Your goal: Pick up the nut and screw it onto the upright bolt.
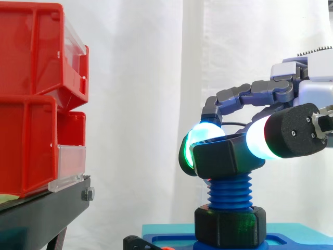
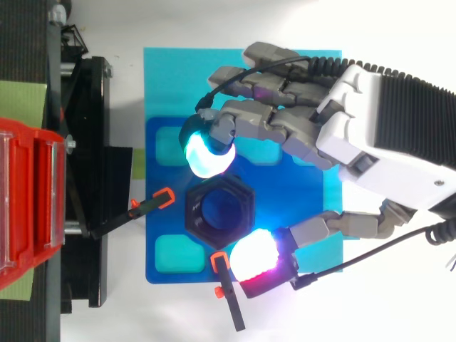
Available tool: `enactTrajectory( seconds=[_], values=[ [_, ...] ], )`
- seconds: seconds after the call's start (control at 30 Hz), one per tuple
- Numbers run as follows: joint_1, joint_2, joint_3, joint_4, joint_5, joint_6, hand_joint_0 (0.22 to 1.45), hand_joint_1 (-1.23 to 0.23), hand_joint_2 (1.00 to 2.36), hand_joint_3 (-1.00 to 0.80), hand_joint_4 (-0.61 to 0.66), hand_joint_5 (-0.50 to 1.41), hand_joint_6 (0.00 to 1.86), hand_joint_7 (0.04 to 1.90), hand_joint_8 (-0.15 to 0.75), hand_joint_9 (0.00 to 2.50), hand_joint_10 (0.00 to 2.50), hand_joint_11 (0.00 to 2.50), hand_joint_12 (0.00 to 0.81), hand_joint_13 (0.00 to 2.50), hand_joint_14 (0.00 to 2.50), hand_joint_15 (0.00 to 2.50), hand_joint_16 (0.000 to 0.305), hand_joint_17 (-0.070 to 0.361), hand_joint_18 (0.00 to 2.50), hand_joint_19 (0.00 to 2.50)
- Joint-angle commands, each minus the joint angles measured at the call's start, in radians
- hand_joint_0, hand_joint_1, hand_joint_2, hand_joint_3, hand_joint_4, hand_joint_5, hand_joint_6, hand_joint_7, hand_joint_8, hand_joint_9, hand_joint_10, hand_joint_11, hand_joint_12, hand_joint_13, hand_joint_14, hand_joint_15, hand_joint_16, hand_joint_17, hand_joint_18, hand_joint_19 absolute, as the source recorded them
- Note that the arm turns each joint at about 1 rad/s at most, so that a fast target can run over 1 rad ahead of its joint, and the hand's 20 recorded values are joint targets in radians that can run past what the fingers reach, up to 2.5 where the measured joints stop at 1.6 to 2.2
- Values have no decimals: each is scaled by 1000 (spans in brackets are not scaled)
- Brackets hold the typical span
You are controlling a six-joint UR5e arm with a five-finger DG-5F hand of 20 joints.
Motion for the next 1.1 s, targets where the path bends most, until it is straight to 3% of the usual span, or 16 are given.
enactTrajectory(
  seconds=[0.0,0.37,0.63,0.77,1.07],
  values=[
    [-4,0,0,-3,-2,1,539,-779,1000,-500,168,-130,507,1331,272,705,10,295,305,482,0,20,33,74,244,0],
    [-27,-1,-1,-10,-25,1,540,-780,1000,-500,172,-130,507,1328,272,704,12,301,306,483,0,17,33,74,244,0],
    [-28,-1,-24,10,-25,1,539,-783,1000,-500,169,-129,505,1328,269,704,10,296,305,480,0,16,33,74,242,0],
    [-28,-1,-44,91,-25,-3,540,-781,1000,-500,171,-128,504,1330,270,703,10,302,304,481,1,24,33,74,242,0],
    [-30,-1,-44,85,-28,-9,539,-784,1000,-500,171,-128,502,1335,271,705,10,296,306,481,1,22,33,74,243,0]
  ],
)
